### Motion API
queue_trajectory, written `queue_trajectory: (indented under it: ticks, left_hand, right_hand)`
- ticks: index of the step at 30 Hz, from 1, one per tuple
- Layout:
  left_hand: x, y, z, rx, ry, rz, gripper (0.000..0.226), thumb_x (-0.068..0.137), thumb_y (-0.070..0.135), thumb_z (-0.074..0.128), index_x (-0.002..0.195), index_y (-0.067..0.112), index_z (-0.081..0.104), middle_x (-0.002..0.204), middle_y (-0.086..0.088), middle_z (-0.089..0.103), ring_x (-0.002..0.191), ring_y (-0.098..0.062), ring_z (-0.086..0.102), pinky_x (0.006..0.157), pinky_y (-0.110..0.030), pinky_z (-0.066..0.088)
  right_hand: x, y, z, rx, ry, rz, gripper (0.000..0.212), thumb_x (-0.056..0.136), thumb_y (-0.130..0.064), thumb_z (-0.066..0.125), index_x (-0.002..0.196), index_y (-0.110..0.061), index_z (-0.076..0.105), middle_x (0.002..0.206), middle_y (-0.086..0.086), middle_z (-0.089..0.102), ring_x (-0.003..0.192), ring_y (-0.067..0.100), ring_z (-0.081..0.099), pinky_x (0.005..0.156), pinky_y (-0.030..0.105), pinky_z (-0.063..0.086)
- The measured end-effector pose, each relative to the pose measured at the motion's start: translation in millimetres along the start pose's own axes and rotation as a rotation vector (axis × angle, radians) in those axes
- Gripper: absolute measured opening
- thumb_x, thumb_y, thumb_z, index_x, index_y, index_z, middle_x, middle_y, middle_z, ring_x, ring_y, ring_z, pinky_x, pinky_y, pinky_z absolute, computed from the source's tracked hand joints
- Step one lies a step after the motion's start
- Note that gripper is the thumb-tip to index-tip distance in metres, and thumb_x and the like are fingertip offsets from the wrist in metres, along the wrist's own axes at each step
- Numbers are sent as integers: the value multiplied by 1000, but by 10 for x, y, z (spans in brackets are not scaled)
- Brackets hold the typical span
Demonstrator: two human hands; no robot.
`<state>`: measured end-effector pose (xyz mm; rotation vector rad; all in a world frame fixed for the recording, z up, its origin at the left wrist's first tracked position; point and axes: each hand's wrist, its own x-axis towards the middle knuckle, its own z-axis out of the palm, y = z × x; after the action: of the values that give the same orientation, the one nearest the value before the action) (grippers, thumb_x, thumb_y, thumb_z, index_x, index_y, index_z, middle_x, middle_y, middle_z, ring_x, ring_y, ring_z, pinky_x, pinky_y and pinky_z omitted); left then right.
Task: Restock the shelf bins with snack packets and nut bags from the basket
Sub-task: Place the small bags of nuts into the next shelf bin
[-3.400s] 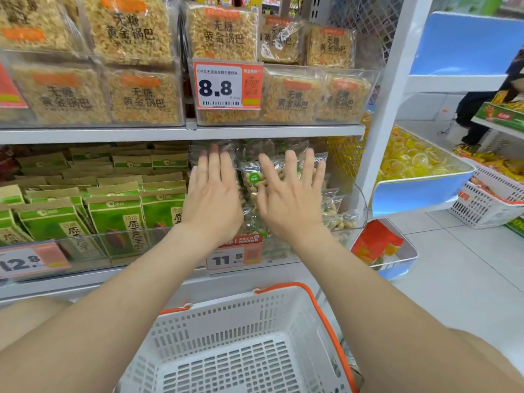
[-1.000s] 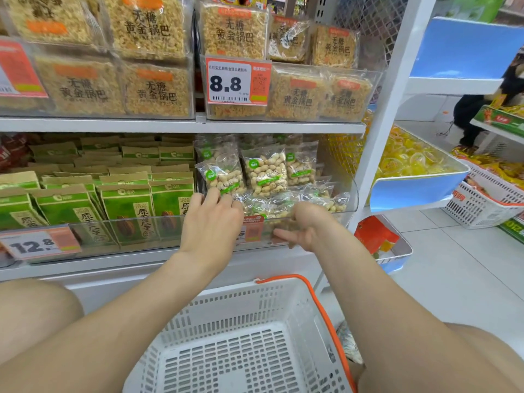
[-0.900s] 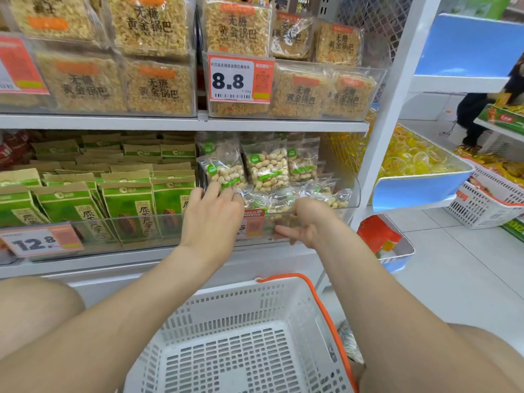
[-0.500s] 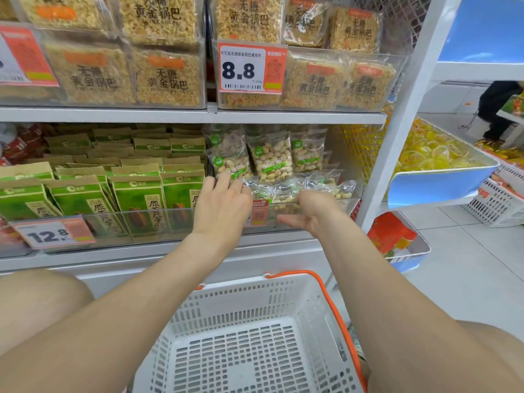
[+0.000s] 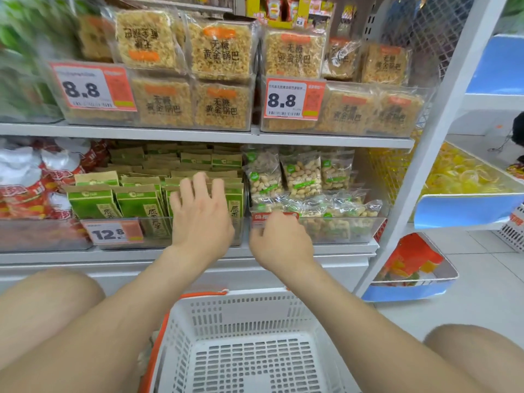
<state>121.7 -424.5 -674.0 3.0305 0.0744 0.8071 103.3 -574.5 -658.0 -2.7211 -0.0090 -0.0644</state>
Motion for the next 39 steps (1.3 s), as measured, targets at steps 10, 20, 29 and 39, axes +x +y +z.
queue_trajectory:
  ticks: [10, 20, 29, 39]
  left_hand:
    - [160, -843, 11, 28, -58, -208, 88, 98, 55, 38, 161, -4, 20, 168, -30, 18, 157, -48, 9, 126, -62, 10]
    - [231, -1203, 6, 155, -228, 9, 67, 83, 55, 30, 104, 4, 66, 105, -17, 70, 106, -37, 61, 114, -54, 31]
    - [169, -1433, -176, -14, -99, -126, 91, 85, 52, 39, 159, 1, 28, 167, -20, 27, 156, -41, 17, 128, -57, 9]
    - [235, -1710, -65, 104, -174, -105, 27, 77, 23, 53, 98, 7, 50, 100, -17, 56, 96, -37, 49, 95, -50, 42]
  right_hand:
    - [406, -463, 431, -57, 233, -635, 65, 96, -12, 58, 156, -5, 37, 166, 20, 27, 156, 36, 19, 127, 48, 22]
    - [920, -716, 697, -280, 247, -574, 67, 106, -51, 27, 159, -11, 32, 145, 16, 55, 134, 37, 48, 121, 51, 28]
    - [874, -840, 617, -308, 244, -475, 56, 101, -46, 43, 149, -16, 46, 143, 11, 56, 137, 35, 45, 122, 53, 25]
    - [813, -959, 849, -270, 305, -482, 60, 105, -49, 30, 156, -20, 36, 152, 15, 47, 141, 39, 40, 123, 56, 20]
